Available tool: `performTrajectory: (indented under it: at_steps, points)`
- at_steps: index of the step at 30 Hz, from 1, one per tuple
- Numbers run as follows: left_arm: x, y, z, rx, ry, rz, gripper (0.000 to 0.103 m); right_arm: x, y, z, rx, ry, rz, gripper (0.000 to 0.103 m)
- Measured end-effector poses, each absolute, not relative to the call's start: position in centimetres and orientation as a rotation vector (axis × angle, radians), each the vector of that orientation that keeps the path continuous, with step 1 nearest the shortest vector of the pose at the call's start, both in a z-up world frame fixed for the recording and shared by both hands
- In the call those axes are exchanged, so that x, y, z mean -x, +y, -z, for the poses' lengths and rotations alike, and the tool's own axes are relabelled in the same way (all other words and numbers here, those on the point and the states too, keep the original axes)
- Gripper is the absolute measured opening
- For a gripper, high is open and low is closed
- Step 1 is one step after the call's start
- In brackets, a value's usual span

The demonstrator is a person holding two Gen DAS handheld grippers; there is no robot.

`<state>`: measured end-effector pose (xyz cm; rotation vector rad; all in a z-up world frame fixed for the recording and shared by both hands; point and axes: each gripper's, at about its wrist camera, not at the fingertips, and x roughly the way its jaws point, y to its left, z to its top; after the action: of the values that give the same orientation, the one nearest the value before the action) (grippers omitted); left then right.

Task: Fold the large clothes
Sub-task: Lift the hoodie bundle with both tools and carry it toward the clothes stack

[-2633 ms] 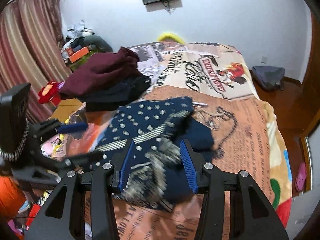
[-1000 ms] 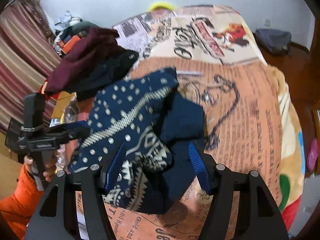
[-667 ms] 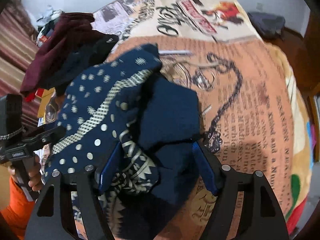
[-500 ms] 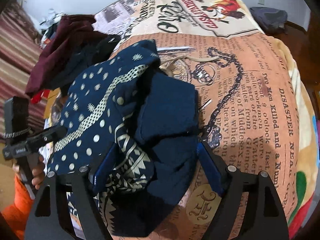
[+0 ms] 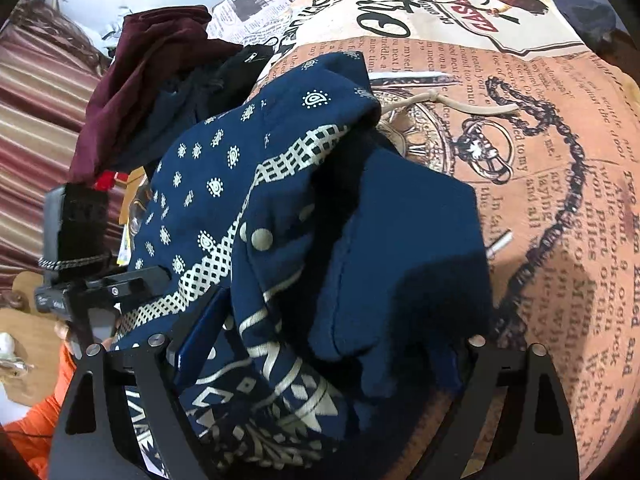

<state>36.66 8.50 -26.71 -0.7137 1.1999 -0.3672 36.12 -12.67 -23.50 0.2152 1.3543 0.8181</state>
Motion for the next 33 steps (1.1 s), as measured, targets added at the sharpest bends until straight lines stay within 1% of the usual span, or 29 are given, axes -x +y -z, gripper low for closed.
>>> performTrajectory:
  at_steps: [1,2,3,4,5,6,7,9,11,13,18,20,26,29,33]
  points:
    - [-36.6,8.5,26.6,0.712,1.196,0.366,0.1,-36.1,-12.5,23.5,-0.216,1.349,-0.833,0.082]
    - [-36.5,8.4,26.6,0.707,1.191,0.363,0.098,-36.0,-12.5,23.4,-0.221,1.345,-0.843,0.075]
    - [-36.4,8.4,26.4,0.698,1.185,0.36,0.094,-36.0,-12.5,23.4,-0.234,1.347,-0.847,0.069]
    - [-36.2,8.3,26.2,0.687,1.176,0.356,0.087,-36.0,-12.5,23.5,-0.247,1.351,-0.848,0.064]
    - [-35.9,8.4,26.0,0.682,1.17,0.352,0.084,-36.0,-12.6,23.5,-0.261,1.357,-0.852,0.053]
    - [-35.6,8.4,25.6,0.677,1.158,0.347,0.077,-36.1,-12.7,23.5,-0.29,1.368,-0.857,0.046]
    - [-35.4,8.5,25.4,0.675,1.151,0.346,0.072,-36.2,-12.9,23.6,-0.326,1.378,-0.854,0.044]
    - [-34.8,8.5,24.3,0.658,1.137,0.342,0.065,-36.0,-13.3,23.3,-0.367,1.381,-0.847,0.033]
    - [-34.4,8.3,23.2,0.633,1.128,0.337,0.059,-35.7,-13.3,22.2,-0.377,1.366,-0.857,0.028]
    - [-34.0,8.3,21.4,0.598,1.1,0.333,0.055,-35.2,-13.2,20.6,-0.386,1.342,-0.883,0.026]
    - [-32.2,9.2,15.4,0.538,0.978,0.331,0.049,-33.3,-11.5,15.5,-0.284,1.216,-0.914,0.025]
    - [-31.6,9.7,13.0,0.525,0.932,0.333,0.049,-32.8,-11.2,13.5,-0.273,1.163,-0.921,0.025]
    - [-30.6,11.8,3.6,0.406,0.76,0.321,0.048,-32.7,-9.7,7.1,-0.294,0.994,-0.945,0.025]
    - [-31.3,13.4,0.6,0.388,0.715,0.309,0.048,-33.3,-7.9,3.8,-0.282,0.907,-0.958,0.025]
    - [-33.6,17.9,-2.5,0.458,0.682,0.323,0.048,-34.4,-5.2,-0.4,-0.237,0.806,-0.976,0.025]
